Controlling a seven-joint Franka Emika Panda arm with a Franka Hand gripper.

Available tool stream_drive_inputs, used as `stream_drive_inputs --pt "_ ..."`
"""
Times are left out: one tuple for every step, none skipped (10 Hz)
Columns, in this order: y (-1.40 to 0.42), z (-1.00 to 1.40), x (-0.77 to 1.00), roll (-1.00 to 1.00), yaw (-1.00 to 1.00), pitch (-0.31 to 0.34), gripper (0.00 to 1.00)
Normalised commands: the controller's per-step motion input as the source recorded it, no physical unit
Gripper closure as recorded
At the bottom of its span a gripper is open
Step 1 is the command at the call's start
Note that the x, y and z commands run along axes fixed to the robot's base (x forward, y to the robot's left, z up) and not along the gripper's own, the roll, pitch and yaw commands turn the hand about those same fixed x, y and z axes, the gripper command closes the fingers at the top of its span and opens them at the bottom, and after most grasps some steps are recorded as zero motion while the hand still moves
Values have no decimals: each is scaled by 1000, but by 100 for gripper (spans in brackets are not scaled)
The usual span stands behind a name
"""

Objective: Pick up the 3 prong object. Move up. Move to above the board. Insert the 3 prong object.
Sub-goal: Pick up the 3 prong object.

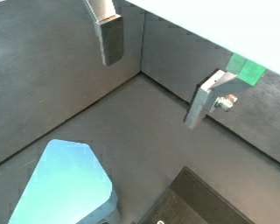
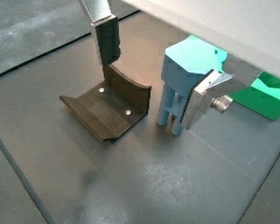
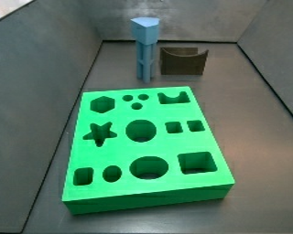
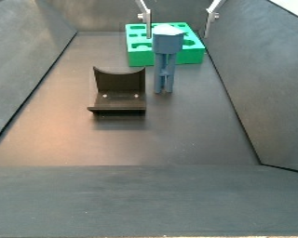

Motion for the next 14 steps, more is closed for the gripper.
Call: stream_drive_inputs --pt "-86 0 180 0 0 6 0" --pt "-263 -37 277 0 0 0 0" --pt "-371 -63 214 0 -223 -54 0" --pt "-380 0 251 -3 -460 -91 0" --pt "-349 0 160 -79 -580 -146 0" --pt "-323 0 114 -69 -686 -133 0" --pt "-286 0 86 -57 -740 -131 0" --pt "-263 0 83 -50 -763 -129 0" --pt "-246 0 60 -43 -809 -116 0" --pt "-223 0 51 -46 -846 -94 0" --pt "-180 0 43 -67 -874 -90 0" --pt "-160 0 34 -74 -891 -91 0" --pt "-154 0 31 -76 -894 -91 0" --pt "-149 0 29 -77 -894 -99 0"
